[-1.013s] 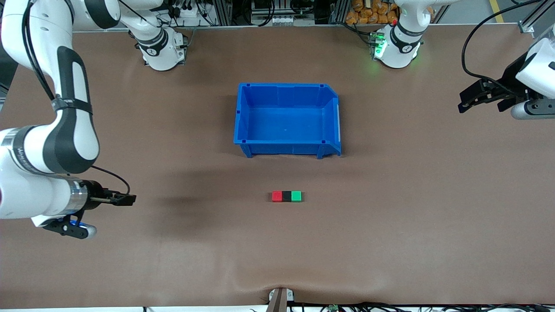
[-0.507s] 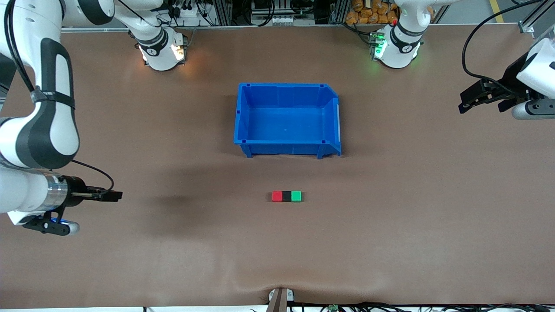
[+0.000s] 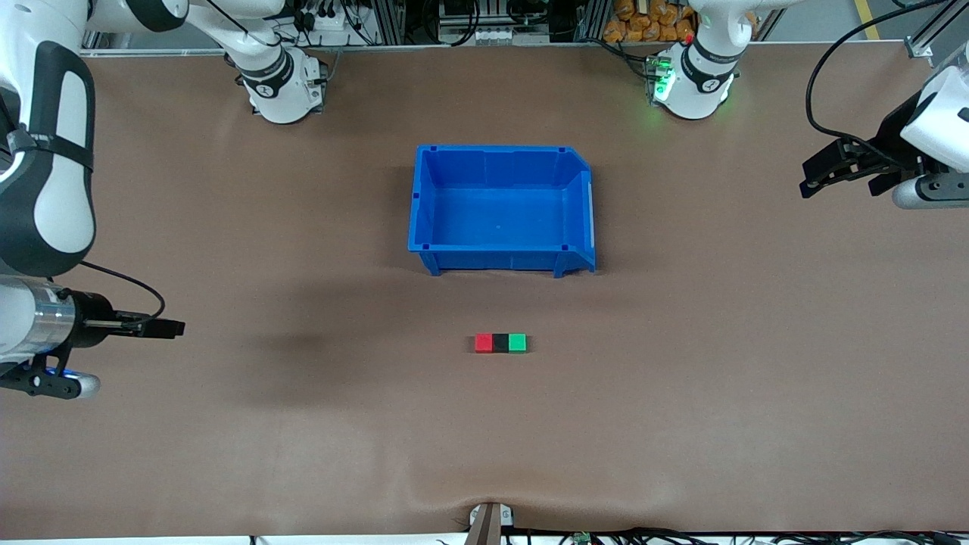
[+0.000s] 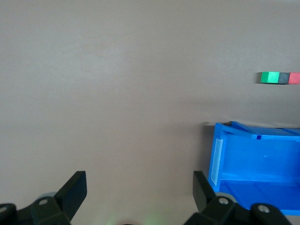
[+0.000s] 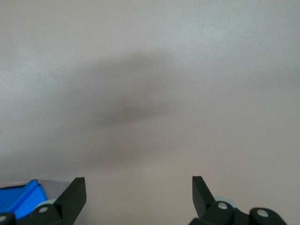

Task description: Attach green and red cubes to black cube

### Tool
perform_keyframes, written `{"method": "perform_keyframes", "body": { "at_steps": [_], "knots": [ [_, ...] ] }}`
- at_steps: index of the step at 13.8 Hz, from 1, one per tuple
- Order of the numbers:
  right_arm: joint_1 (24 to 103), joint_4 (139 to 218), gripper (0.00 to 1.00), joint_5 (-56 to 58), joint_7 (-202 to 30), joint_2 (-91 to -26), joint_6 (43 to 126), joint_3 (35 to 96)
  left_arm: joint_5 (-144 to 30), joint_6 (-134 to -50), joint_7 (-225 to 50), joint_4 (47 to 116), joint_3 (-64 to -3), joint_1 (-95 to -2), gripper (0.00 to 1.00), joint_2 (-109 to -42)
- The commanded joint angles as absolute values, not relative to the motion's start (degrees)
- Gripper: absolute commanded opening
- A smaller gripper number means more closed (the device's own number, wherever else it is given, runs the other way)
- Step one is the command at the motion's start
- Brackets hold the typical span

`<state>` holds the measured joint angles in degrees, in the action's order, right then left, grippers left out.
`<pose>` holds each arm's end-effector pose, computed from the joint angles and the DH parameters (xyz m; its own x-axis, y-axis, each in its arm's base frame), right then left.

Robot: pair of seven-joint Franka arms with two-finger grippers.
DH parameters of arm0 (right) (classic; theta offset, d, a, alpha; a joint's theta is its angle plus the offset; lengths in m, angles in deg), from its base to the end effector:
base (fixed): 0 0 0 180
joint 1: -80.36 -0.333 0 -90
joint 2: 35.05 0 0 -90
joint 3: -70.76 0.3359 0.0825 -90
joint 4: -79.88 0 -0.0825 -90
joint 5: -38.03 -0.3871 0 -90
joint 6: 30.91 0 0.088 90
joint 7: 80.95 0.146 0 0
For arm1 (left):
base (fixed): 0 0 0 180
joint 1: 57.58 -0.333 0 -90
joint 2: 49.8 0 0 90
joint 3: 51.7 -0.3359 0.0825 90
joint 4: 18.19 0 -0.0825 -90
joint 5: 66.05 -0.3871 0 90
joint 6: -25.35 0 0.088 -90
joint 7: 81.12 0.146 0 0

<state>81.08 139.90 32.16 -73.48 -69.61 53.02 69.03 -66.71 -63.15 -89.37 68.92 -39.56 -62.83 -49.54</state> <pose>0.7107 -0.0087 0.4551 0.9682 -0.1583 -0.1937 -0.1728 -0.9831 -0.0602 0.5513 -0.0652 0.6295 0.9993 0.0241 0.0302 0.0243 -0.9997 -0.0082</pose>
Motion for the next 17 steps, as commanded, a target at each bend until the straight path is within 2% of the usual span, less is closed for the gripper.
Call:
{"method": "perform_keyframes", "body": {
  "at_steps": [1, 4, 17],
  "knots": [
    [82.03, 145.26, 1.0, 33.28, -74.71, -64.77, 53.2, 70.05, -66.92, -63.33, -88.86, 69.0, -39.22, -63.02, 1.0, -49.01],
    [82.73, 148.86, 1.0, 33.54, -77.17, -61.52, 53.29, 70.05, -66.92, -63.33, -88.86, 68.91, -39.22, -63.02, 1.0, -49.01],
    [83.52, 151.95, 1.0, 34.07, -79.28, -54.31, 49.25, 70.05, -66.92, -63.33, -88.86, 68.91, -39.22, -62.94, 1.0, -49.01]
  ]
}}
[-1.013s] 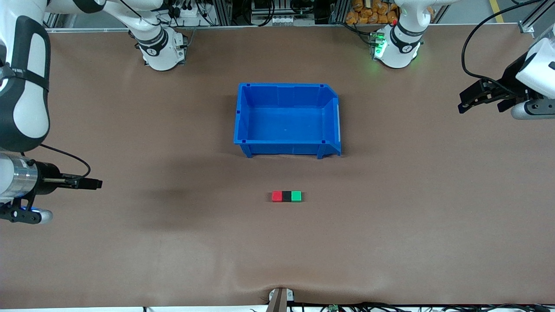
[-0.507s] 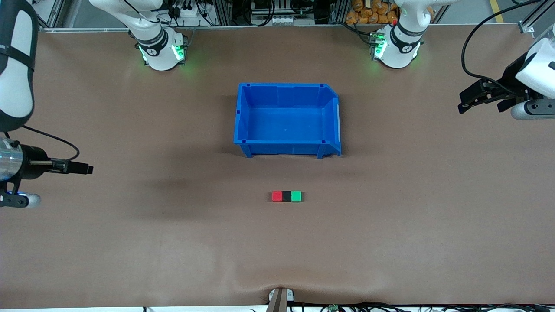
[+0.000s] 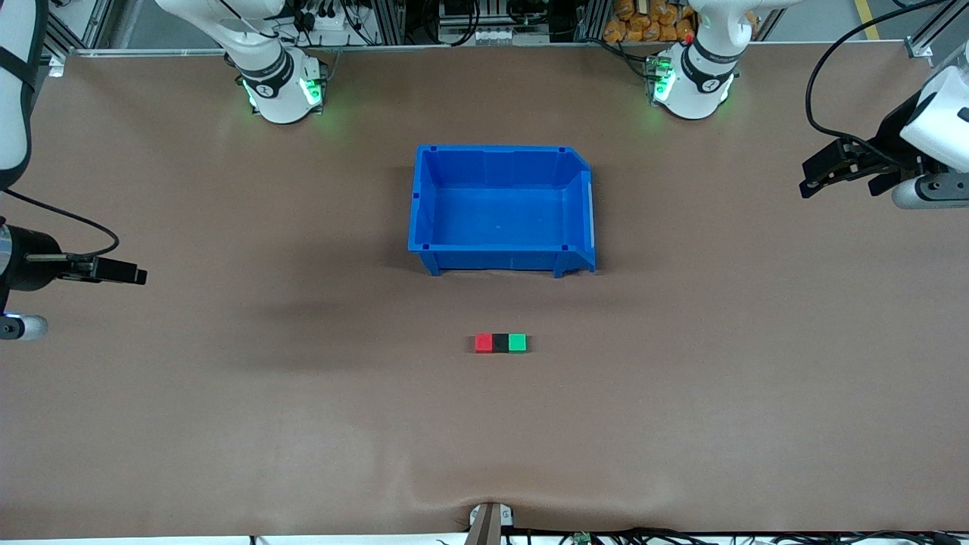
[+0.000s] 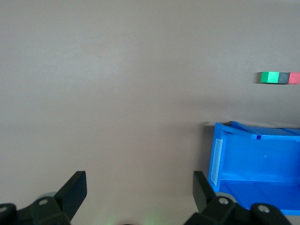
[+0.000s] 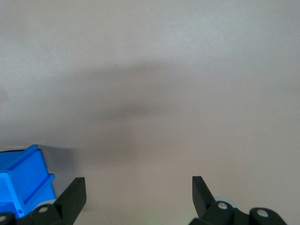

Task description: Attach green and red cubes to black cube

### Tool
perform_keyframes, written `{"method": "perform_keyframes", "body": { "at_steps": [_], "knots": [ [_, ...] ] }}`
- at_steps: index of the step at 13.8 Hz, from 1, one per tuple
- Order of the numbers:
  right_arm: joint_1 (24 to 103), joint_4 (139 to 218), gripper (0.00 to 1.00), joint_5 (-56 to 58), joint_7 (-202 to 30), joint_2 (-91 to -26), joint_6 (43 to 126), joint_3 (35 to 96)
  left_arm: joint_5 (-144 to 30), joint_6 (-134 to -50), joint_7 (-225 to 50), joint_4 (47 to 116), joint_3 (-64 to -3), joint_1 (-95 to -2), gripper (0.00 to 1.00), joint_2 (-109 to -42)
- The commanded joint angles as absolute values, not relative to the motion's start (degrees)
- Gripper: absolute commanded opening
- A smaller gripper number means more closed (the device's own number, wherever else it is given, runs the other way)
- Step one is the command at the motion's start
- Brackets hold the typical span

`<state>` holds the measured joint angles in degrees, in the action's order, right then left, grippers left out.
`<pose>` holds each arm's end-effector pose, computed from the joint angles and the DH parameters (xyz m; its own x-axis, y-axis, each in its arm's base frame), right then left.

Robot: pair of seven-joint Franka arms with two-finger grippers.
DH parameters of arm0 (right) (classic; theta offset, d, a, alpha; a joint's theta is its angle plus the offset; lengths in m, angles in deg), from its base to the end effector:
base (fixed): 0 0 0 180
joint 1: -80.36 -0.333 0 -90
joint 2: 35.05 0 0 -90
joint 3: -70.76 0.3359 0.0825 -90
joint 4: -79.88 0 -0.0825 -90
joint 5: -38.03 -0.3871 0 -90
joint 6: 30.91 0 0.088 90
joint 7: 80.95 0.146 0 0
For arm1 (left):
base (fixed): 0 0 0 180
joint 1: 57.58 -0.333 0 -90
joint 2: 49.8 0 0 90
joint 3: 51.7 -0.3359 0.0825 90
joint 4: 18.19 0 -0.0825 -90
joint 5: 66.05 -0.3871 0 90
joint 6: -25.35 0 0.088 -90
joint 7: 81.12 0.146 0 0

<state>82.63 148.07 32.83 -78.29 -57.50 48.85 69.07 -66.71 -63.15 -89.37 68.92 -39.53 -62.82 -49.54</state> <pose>0.6510 -0.0269 0.5307 0.9766 -0.0978 -0.1915 -0.1131 -0.9911 -0.0706 0.5513 -0.0656 0.6295 0.9993 0.0234 0.0302 0.0236 -0.9997 -0.0082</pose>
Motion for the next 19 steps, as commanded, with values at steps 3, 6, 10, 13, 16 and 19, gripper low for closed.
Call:
{"method": "perform_keyframes", "body": {
  "at_steps": [3, 6, 10, 13, 16, 19],
  "knots": [
    [83.52, 153.18, 1.0, 34.25, -79.37, -52.55, 48.63, 70.05, -67.01, -63.42, -88.77, 68.91, -39.22, -62.94, 1.0, -49.1],
    [84.13, 154.59, 1.0, 34.34, -80.51, -50.88, 48.72, 70.05, -67.01, -63.51, -88.77, 68.91, -39.22, -62.85, 1.0, -49.18],
    [84.22, 156.26, 1.0, 34.34, -80.51, -48.42, 48.81, 70.05, -66.92, -63.86, -88.77, 68.91, -39.21, -62.85, 1.0, -49.18],
    [85.01, 158.53, 1.0, 34.25, -81.73, -46.05, 48.72, 70.05, -66.92, -63.86, -88.77, 68.91, -39.13, -62.85, 1.0, -49.18],
    [85.1, 162.84, 1.0, 34.25, -81.83, -41.74, 49.07, 70.05, -66.92, -63.86, -88.77, 68.91, -39.21, -62.85, 1.0, -49.1],
    [84.93, 163.82, 1.0, 34.34, -81.83, -40.59, 48.72, 70.05, -66.92, -63.86, -88.77, 68.91, -39.13, -62.85, 1.0, -49.1]
  ]
}}
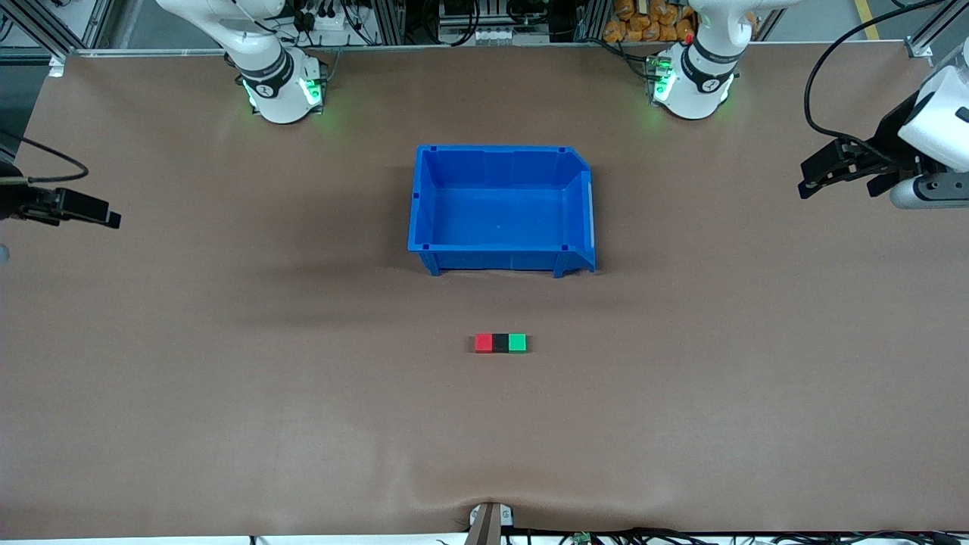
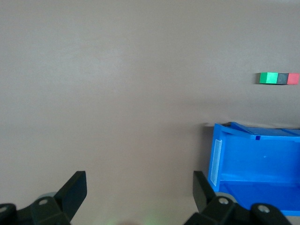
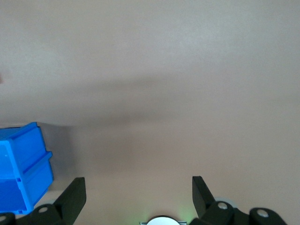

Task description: Attach green and red cubes to black cube

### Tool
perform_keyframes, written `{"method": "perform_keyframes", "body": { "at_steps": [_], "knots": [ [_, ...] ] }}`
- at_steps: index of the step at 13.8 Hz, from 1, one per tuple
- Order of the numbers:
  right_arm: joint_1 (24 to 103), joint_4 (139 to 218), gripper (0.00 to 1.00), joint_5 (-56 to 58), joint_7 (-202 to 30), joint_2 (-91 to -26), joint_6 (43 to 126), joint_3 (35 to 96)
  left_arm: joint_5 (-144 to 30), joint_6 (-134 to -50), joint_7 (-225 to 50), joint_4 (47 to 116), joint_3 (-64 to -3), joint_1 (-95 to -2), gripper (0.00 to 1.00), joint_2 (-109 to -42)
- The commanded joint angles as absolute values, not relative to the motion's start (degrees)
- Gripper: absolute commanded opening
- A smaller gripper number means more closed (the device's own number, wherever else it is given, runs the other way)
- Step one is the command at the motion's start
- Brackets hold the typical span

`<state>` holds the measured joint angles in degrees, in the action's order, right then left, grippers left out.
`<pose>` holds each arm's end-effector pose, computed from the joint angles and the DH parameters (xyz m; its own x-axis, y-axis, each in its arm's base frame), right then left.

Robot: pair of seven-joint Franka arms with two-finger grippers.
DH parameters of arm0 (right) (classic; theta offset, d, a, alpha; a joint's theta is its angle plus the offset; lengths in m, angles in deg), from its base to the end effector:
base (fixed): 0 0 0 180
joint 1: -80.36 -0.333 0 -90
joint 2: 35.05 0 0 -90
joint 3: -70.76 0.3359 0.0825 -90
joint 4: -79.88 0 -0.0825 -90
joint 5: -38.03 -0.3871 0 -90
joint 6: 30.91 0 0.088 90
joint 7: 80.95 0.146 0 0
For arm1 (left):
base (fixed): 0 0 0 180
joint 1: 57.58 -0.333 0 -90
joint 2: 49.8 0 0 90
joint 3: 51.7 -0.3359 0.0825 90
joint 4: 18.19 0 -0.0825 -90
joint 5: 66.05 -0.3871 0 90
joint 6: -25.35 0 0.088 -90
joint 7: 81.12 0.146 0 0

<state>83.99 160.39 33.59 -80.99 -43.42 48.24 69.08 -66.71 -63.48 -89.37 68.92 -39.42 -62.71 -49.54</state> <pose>0.5767 -0.0399 0.5851 0.9828 -0.0764 -0.1684 -0.0898 -0.9933 -0.0733 0.5518 -0.0678 0.6300 0.9992 0.0195 0.0359 0.0197 -0.9998 -0.0074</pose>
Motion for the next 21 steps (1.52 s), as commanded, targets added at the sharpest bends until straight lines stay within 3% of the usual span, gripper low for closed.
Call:
{"method": "perform_keyframes", "body": {
  "at_steps": [1, 5, 10, 21],
  "knots": [
    [84.93, 164.34, 1.0, 34.34, -81.83, -39.89, 48.72, 70.05, -66.92, -63.86, -88.77, 68.91, -39.13, -62.85, 1.0, -49.1],
    [84.23, 168.21, 1.0, 34.42, -81.48, -36.73, 48.64, 70.49, -67.01, -63.86, -88.77, 68.91, -39.13, -62.85, 1.0, -49.18],
    [84.05, 167.25, 1.0, 36.61, -81.39, -36.46, 43.54, 70.67, -67.01, -63.86, -88.77, 68.91, -39.21, -62.85, 1.0, -49.18],
    [81.86, 161.62, 1.0, 36.71, -76.38, -37.87, 43.8, 70.32, -66.92, -63.94, -88.77, 69.17, -39.13, -62.85, 1.0, -49.36]
  ]
}}
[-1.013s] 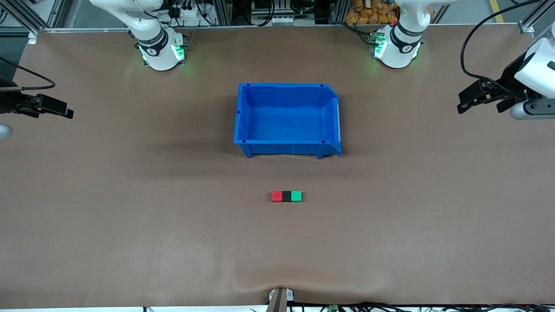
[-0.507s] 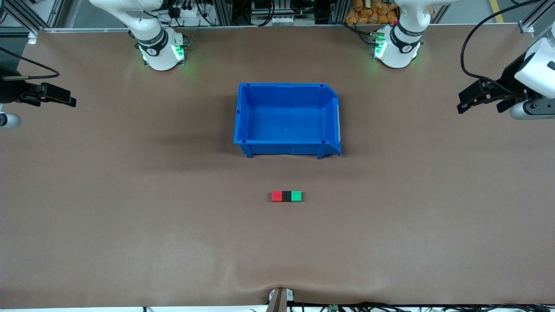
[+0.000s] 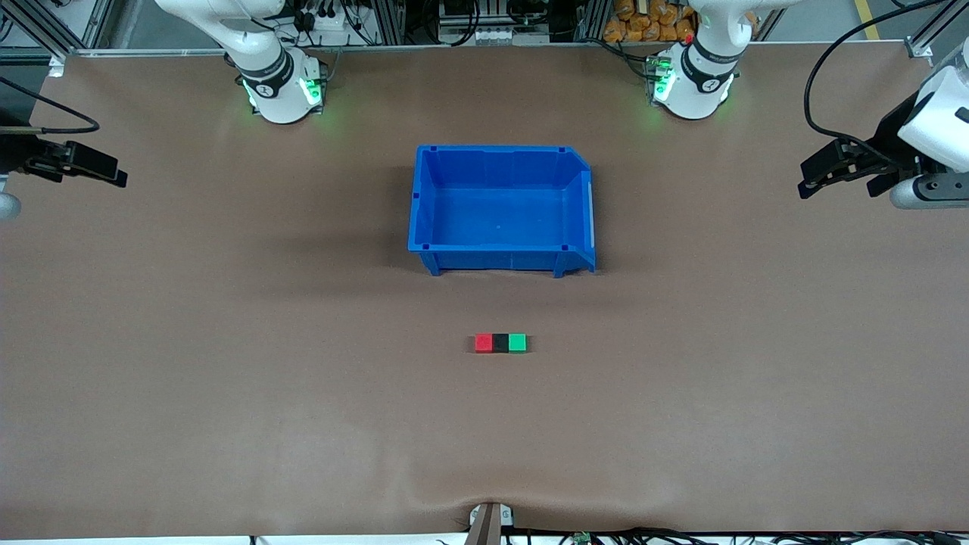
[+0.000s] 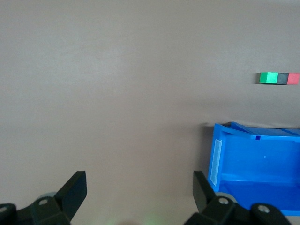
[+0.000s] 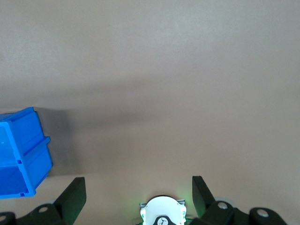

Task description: Attach green and red cubes to black cube

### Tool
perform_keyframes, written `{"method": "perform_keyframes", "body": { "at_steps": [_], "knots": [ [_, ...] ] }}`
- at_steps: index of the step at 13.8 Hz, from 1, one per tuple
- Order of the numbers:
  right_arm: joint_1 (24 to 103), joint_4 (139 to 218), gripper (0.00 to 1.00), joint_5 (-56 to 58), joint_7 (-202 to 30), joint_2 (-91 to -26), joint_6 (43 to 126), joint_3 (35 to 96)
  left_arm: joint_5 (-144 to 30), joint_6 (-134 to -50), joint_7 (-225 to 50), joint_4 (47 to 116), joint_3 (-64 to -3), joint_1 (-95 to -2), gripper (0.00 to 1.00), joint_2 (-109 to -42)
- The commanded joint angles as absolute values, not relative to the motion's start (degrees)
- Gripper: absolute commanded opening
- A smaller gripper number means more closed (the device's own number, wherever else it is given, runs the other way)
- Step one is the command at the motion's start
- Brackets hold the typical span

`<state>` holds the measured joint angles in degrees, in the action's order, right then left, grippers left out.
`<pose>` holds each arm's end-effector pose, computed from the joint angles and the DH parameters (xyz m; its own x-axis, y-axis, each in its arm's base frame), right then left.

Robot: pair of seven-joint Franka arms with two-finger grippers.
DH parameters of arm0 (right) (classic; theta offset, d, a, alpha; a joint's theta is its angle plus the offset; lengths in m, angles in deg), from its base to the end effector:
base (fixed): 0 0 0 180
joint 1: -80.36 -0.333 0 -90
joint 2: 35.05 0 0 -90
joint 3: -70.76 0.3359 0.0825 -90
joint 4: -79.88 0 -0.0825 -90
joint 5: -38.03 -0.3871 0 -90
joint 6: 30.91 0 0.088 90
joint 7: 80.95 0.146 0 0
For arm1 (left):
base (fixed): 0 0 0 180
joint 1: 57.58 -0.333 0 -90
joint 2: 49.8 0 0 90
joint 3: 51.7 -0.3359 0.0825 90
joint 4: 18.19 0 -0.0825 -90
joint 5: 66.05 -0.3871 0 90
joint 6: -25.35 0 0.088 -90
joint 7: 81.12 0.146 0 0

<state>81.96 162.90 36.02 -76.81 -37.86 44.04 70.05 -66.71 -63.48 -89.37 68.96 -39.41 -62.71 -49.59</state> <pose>0.5376 -0.0158 0.6150 0.9763 -0.1026 -0.1906 -0.1085 -0.9939 -0.0207 0.5521 -0.0679 0.6292 0.9992 0.0193 0.0343 0.0196 -0.9998 -0.0074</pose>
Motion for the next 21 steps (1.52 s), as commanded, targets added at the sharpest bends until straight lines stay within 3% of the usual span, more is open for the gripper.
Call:
{"method": "perform_keyframes", "body": {
  "at_steps": [1, 8, 13, 21],
  "knots": [
    [81.76, 161.62, 1.0, 36.88, -77.6, -37.87, 43.97, 70.4, -67.01, -63.95, -88.77, 69.17, -39.13, -62.85, 1.0, -49.36],
    [81.94, 164.16, 1.0, 36.44, -84.55, -37.08, 48.98, 70.23, -67.01, -63.95, -88.77, 69.09, -39.13, -62.85, 1.0, -49.45],
    [81.94, 170.49, 1.0, 37.15, -84.2, -32.24, 53.9, 70.05, -67.01, -63.95, -88.77, 69.09, -39.13, -62.85, 1.0, -49.45],
    [82.29, 167.25, 1.0, 37.15, -84.55, -33.38, 53.29, 70.05, -67.01, -63.95, -88.77, 69.09, -39.13, -62.85, 1.0, -49.54]
  ]
}}
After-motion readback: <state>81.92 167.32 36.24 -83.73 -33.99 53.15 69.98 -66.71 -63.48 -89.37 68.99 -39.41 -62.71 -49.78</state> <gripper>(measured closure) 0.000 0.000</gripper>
